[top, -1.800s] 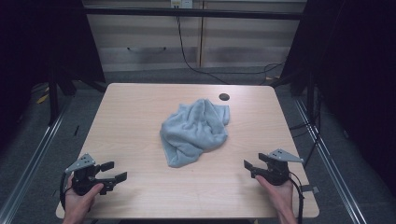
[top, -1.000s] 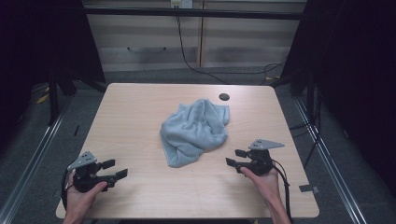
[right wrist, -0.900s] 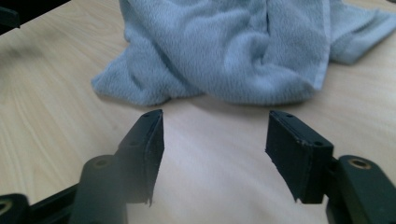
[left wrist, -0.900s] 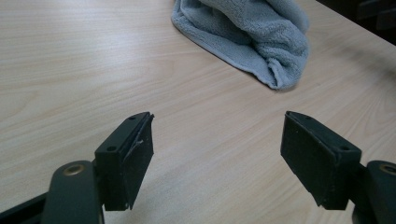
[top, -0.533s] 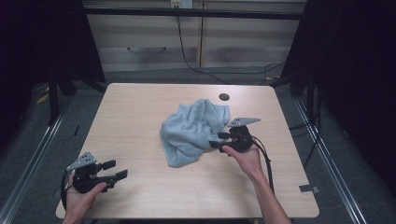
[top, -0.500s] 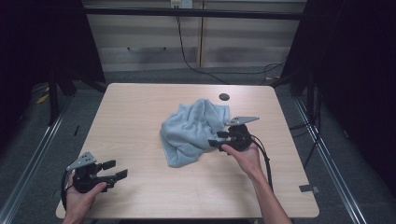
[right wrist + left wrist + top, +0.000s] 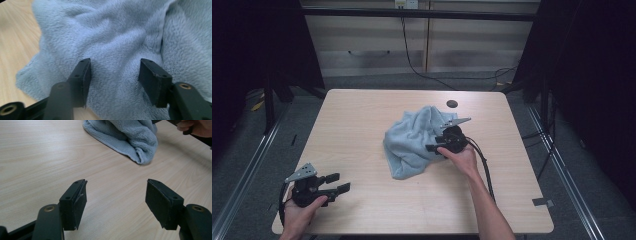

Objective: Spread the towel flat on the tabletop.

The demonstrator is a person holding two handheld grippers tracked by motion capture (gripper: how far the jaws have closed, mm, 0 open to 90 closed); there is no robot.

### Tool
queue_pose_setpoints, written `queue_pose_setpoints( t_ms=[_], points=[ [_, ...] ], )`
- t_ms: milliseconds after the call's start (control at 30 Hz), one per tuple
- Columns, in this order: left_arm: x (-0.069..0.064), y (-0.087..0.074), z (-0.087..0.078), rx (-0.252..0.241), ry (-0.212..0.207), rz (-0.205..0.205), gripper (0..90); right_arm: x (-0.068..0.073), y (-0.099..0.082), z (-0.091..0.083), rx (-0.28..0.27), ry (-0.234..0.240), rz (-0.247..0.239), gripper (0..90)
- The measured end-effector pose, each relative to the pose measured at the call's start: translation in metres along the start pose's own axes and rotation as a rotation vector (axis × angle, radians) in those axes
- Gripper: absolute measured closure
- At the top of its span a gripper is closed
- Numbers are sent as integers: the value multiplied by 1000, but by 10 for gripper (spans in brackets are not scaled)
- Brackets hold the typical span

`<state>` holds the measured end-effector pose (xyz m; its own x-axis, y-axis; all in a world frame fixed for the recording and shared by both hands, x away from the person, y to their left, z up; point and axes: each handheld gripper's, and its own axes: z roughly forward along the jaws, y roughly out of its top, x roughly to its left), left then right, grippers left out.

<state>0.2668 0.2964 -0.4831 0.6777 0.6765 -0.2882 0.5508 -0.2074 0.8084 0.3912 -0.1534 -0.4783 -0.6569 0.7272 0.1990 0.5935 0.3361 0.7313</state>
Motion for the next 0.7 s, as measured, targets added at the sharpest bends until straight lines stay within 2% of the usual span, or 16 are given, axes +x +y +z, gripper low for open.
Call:
queue_pose_setpoints(
  t_ms=[100,167,200,233,267,300,333,367,400,600,700],
  points=[
    [1,0,0,-1,4,-5,334,0,-5,7,-16,7,16,397],
    [1,-1,0,-2,5,-7,334,1,-6,9,-4,3,14,410],
    [1,-1,0,-2,8,-6,333,3,-11,14,19,-9,8,464],
    [0,-1,0,-1,8,-6,333,3,-11,14,19,-9,8,464],
    [0,-1,0,0,6,-4,333,3,-13,14,20,-10,12,515],
    [-1,-1,1,0,5,-6,333,3,-16,10,21,3,13,662],
    [-2,-1,1,4,3,0,332,3,-17,8,19,16,12,730],
    [-2,-1,1,4,3,0,332,3,-17,8,19,16,12,730],
    [-3,-1,2,3,2,-1,331,5,-23,2,10,38,20,801],
    [-5,1,6,8,-11,-5,327,18,-39,-6,-25,93,43,831],
    [-8,2,8,9,-14,1,322,32,-46,-15,-21,105,12,836]
  ],
)
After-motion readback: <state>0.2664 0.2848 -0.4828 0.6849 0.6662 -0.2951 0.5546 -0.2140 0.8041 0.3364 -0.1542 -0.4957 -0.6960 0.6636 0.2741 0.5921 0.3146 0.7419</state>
